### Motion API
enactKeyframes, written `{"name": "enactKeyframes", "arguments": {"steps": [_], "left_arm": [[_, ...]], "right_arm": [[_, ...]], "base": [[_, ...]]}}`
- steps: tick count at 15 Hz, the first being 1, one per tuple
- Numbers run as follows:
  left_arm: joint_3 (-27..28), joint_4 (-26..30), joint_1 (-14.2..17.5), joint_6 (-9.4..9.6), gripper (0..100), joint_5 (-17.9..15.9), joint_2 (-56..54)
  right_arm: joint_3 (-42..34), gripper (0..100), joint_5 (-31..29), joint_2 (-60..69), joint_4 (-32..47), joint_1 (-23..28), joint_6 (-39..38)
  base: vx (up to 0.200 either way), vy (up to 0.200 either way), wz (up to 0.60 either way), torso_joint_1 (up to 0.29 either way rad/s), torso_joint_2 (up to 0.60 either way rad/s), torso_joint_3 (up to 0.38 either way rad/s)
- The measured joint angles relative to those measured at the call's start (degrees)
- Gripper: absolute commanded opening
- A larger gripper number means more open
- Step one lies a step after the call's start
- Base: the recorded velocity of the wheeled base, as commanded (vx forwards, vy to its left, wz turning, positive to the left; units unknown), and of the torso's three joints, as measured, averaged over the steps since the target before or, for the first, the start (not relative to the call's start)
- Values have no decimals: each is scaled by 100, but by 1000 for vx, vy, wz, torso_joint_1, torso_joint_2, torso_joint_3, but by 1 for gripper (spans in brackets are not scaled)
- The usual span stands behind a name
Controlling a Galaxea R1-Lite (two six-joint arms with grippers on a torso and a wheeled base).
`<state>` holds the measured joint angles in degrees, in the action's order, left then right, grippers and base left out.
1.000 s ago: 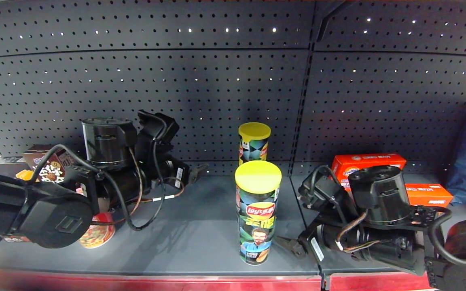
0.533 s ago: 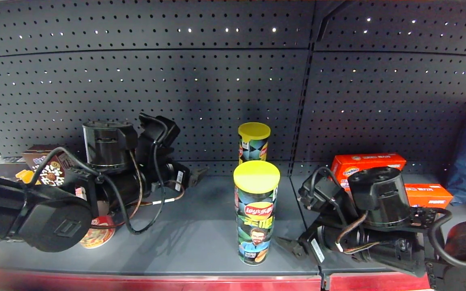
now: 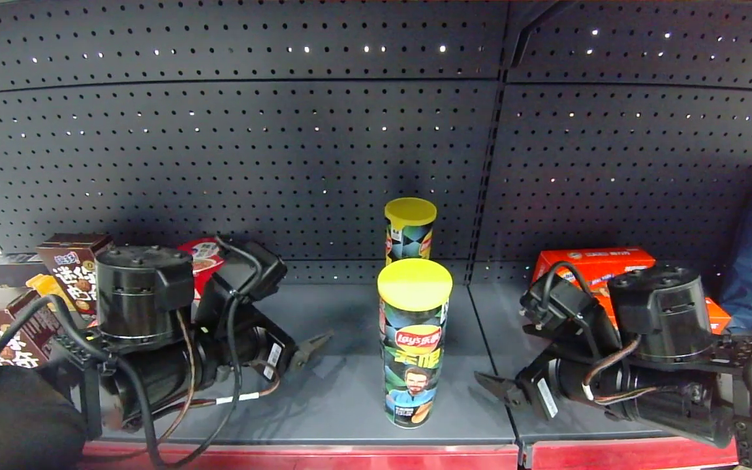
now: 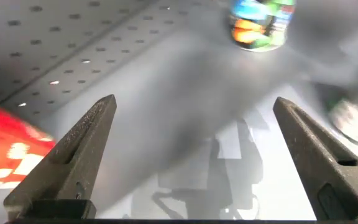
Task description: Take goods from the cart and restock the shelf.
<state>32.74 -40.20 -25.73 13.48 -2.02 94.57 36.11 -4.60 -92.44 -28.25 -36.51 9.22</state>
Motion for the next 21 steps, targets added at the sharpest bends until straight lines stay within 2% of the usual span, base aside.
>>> {"name": "enactKeyframes", "arguments": {"steps": [3, 9, 21], "left_arm": [[-85, 0, -350, -10, 100, -35, -111], [-96, -2, -730, -13, 100, -112, 7], [201, -27, -841, -13, 100, -141, 536]], "right_arm": [[-26, 100, -5, 112, 4, 129, 0], [-37, 100, 13, 247, 0, 219, 0], [-72, 100, 57, 284, -11, 317, -11]], "base": [[0, 0, 0, 0, 0, 0], [0, 0, 0, 0, 0, 0], [0, 0, 0, 0, 0, 0]]}}
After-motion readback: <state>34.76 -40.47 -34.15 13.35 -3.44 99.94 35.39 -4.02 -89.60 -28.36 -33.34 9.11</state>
